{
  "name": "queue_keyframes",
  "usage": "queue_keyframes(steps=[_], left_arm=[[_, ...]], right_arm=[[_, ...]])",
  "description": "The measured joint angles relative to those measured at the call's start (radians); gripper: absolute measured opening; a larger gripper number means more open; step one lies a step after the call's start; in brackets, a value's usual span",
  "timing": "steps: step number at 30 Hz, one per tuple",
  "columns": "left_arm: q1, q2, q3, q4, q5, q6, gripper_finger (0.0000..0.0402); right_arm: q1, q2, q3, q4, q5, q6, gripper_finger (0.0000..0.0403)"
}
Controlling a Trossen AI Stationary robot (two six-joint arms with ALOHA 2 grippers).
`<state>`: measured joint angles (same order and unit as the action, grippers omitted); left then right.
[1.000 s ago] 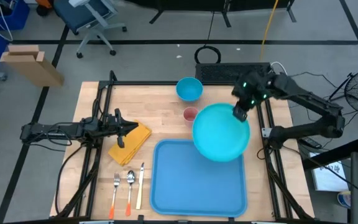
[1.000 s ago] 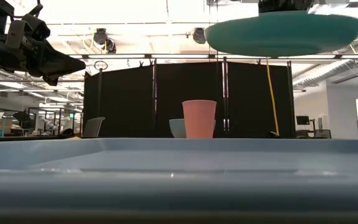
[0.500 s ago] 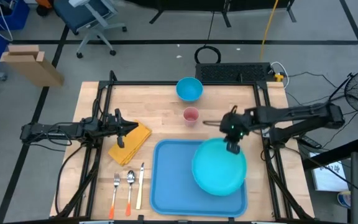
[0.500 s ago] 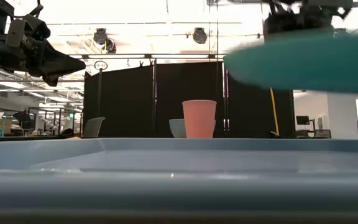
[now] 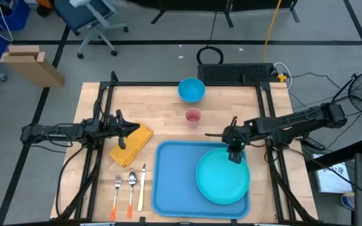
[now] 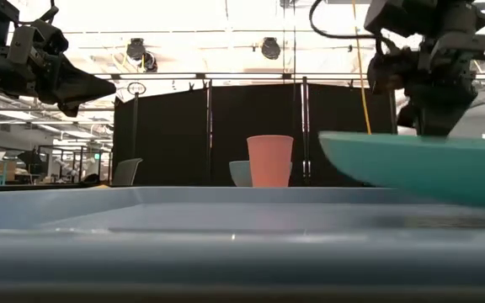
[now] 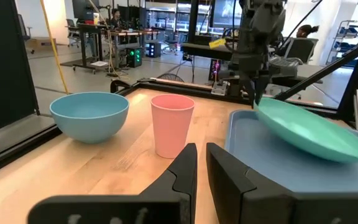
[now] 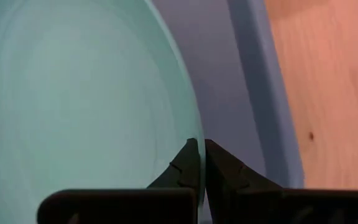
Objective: Set up tray
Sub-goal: Put the blue plate on the blue tray, then put the blue bowl on top of the blue plate on the blue tray
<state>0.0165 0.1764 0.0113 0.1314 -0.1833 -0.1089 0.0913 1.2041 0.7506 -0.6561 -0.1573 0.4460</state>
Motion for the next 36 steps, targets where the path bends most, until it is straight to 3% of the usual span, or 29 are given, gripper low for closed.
queue_keyframes(steps=[11,18,36], left_arm=[[0.000,0.000,0.000,0.000,0.001,-0.006,0.0035],[0.000,0.000,0.000,0.000,0.002,-0.005,0.0035],[0.000,0.000,0.000,-0.001,0.002,-0.004,0.0035]], right_arm=[[0.005,0.152,-0.005,0.036,-0.006,0.036,0.0000],[0.001,0.166,-0.005,0.057,-0.005,0.033,0.0004],[0.000,0.081,-0.005,0.075,0.000,0.020,0.0105]])
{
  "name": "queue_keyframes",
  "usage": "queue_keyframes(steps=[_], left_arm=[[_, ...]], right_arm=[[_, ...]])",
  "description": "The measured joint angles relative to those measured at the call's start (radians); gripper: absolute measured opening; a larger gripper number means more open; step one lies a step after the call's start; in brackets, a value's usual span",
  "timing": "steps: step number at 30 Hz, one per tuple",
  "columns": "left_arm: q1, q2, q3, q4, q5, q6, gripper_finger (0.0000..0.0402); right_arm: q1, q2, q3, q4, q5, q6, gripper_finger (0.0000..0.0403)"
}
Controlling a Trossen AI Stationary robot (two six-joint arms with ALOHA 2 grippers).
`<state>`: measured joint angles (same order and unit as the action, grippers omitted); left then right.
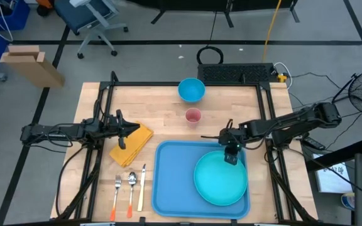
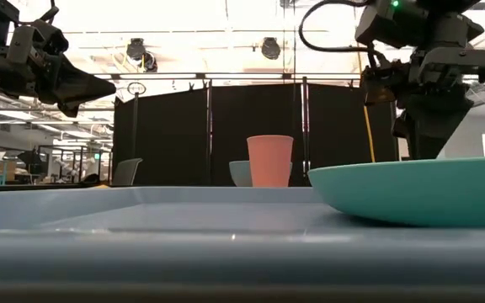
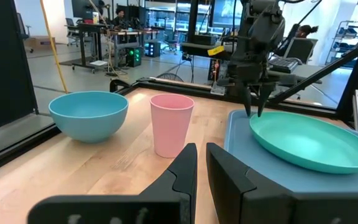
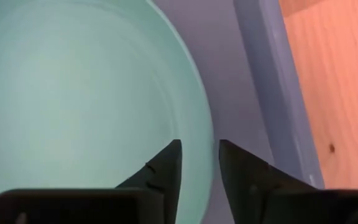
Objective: Set up tray
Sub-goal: Put the blue bowl on top of the blue plate on the blue tray
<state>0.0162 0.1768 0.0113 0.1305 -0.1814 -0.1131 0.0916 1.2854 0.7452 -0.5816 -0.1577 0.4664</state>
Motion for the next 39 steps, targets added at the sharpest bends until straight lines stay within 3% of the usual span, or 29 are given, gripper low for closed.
queue_keyframes(steps=[6,9,13,18,25,30,35,39], left_arm=[[0.000,0.000,0.000,0.000,0.000,0.000,0.0035],[0.000,0.000,0.000,0.000,0.000,0.000,0.0035],[0.000,0.000,0.000,0.000,0.000,0.000,0.0035],[0.000,0.000,0.000,0.000,0.000,-0.007,0.0035],[0.000,0.000,0.000,-0.008,-0.001,-0.053,0.0035],[0.000,0.000,0.000,-0.007,-0.003,-0.073,0.0035],[0.000,0.000,0.000,-0.007,-0.003,-0.047,0.0035],[0.000,0.000,0.000,-0.007,-0.003,-0.046,0.0035]], right_arm=[[-0.012,-0.141,0.000,0.003,-0.003,-0.027,0.0114],[-0.017,-0.252,0.000,0.044,0.005,-0.141,0.0109],[0.010,-0.401,-0.046,0.279,0.077,-0.332,0.0085],[0.016,-0.526,-0.195,0.594,0.074,-0.415,0.0014],[0.002,-0.633,-0.432,0.852,0.156,-0.480,0.0002],[-0.062,-0.705,-0.537,0.984,0.156,-0.543,0.0001],[-0.145,-0.752,-0.578,1.036,0.057,-0.509,0.0001],[-0.164,-0.796,-0.602,1.021,0.050,-0.556,0.0000]])
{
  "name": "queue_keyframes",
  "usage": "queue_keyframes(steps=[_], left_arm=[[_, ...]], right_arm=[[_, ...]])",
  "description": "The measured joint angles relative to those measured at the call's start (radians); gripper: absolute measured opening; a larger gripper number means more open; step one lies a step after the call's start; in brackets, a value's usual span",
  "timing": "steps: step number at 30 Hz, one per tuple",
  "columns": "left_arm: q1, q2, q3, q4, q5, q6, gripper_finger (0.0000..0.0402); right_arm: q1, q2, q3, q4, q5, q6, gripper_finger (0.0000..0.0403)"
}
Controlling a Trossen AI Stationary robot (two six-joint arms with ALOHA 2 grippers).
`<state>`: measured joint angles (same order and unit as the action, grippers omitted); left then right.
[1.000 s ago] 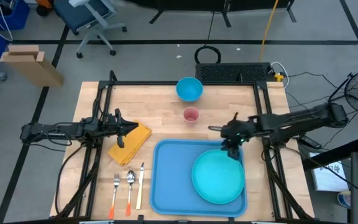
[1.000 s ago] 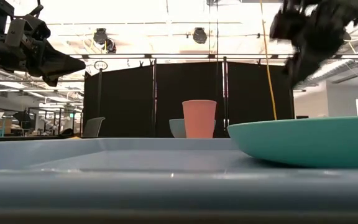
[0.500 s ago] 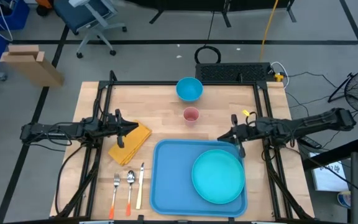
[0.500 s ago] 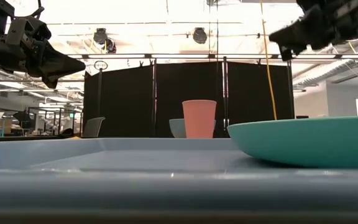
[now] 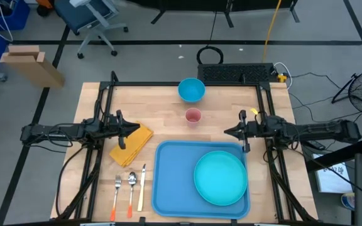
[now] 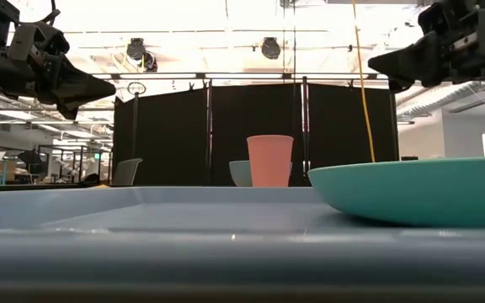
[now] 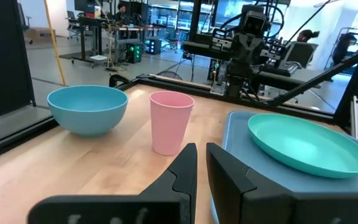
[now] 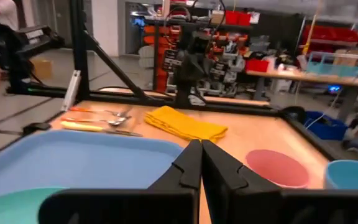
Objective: Set up tray
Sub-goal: Put the blue bowl on top of the blue plate on the blue tray
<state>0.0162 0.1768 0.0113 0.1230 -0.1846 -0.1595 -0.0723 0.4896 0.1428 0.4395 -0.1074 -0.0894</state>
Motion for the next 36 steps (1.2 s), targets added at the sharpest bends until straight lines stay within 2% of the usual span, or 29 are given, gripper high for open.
queue_keyframes(steps=[4,7,10,14,17,20,23,25,30,33,36], left_arm=[[0.000,0.000,0.000,-0.001,-0.058,-0.016,0.0035],[0.000,0.000,0.000,-0.005,-0.156,-0.176,0.0035],[0.010,0.020,0.013,-0.019,-0.162,-0.247,0.0035],[0.060,0.129,0.096,-0.024,-0.167,-0.313,0.0035],[0.110,0.285,0.199,-0.028,-0.171,-0.289,0.0035],[0.183,0.483,0.336,-0.038,-0.209,-0.208,0.0035],[0.288,0.704,0.506,-0.071,-0.196,-0.152,0.0035],[0.364,0.862,0.632,-0.095,-0.129,-0.110,0.0035],[0.509,1.218,0.996,-0.208,0.141,0.020,0.0035],[0.550,1.403,1.216,-0.308,0.222,0.078,0.0035],[0.564,1.560,1.433,-0.405,0.247,0.151,0.0035]], right_arm=[[-0.001,-0.042,-0.047,0.021,-0.001,-0.029,0.0000],[-0.001,-0.064,-0.081,0.061,0.000,-0.029,0.0000],[-0.006,-0.078,-0.086,0.042,0.002,-0.052,0.0000],[-0.024,-0.077,-0.087,0.030,0.003,-0.053,0.0000],[-0.033,-0.076,-0.088,0.022,0.002,-0.053,0.0000],[-0.045,-0.076,-0.089,0.008,0.002,-0.069,0.0000],[-0.058,-0.077,-0.090,0.004,0.002,-0.066,0.0000],[-0.062,-0.077,-0.090,0.005,0.002,-0.056,0.0000],[-0.062,-0.077,-0.090,0.004,0.002,-0.046,0.0000],[-0.062,-0.077,-0.091,0.004,0.002,-0.028,0.0000],[-0.062,-0.077,-0.091,0.004,0.002,-0.024,0.0000]])
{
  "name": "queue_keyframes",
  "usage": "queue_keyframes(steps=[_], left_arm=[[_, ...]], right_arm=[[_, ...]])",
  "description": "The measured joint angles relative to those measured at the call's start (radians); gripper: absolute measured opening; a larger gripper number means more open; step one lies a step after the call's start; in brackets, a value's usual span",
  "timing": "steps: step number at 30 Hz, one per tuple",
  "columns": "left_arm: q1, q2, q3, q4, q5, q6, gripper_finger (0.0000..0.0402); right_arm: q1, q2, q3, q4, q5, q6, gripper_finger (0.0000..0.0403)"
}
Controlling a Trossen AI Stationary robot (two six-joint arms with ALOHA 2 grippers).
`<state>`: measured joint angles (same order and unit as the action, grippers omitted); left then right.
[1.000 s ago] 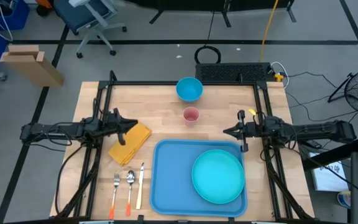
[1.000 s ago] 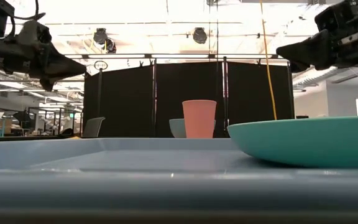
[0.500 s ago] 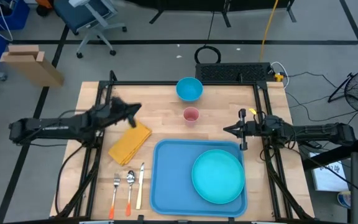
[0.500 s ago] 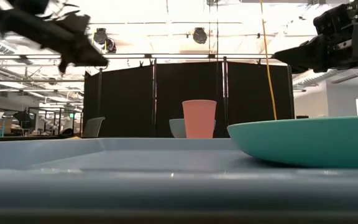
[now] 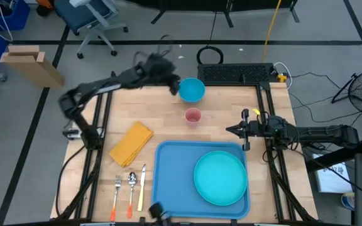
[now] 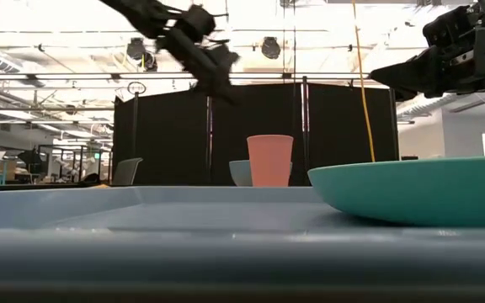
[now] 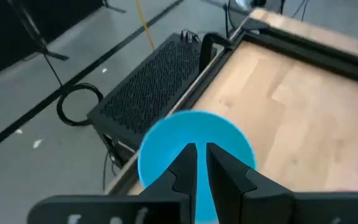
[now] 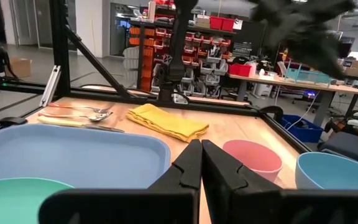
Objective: Set up tray
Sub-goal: Put the blue bowl on top of the blue plate on the blue tray
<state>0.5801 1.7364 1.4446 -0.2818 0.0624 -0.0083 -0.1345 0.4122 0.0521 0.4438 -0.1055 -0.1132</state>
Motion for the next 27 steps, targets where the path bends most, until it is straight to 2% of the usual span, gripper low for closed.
queue_keyframes(steps=[7,10,14,18,21,24,27], left_arm=[[0.006,0.323,0.497,-0.349,-0.019,0.137,0.0047],[0.006,0.450,0.698,-0.505,-0.019,0.173,0.0079],[0.012,0.586,0.906,-0.683,-0.030,0.236,0.0153],[0.020,0.614,0.872,-0.676,-0.047,0.309,0.0241],[0.028,0.626,0.852,-0.663,-0.062,0.337,0.0291],[0.038,0.627,0.844,-0.641,-0.027,0.339,0.0316],[0.042,0.628,0.844,-0.632,-0.026,0.339,0.0322]], right_arm=[[0.000,0.000,-0.001,0.000,0.000,0.023,0.0000],[0.000,0.000,-0.001,0.000,0.000,0.023,0.0000],[0.000,0.000,-0.001,0.000,0.000,0.023,0.0000],[0.000,0.000,-0.001,-0.001,0.002,0.025,0.0000],[0.000,0.000,-0.001,-0.006,0.002,0.031,0.0000],[-0.001,0.000,-0.001,-0.012,0.001,0.024,0.0000],[-0.003,0.001,-0.001,-0.010,0.005,0.014,0.0000]])
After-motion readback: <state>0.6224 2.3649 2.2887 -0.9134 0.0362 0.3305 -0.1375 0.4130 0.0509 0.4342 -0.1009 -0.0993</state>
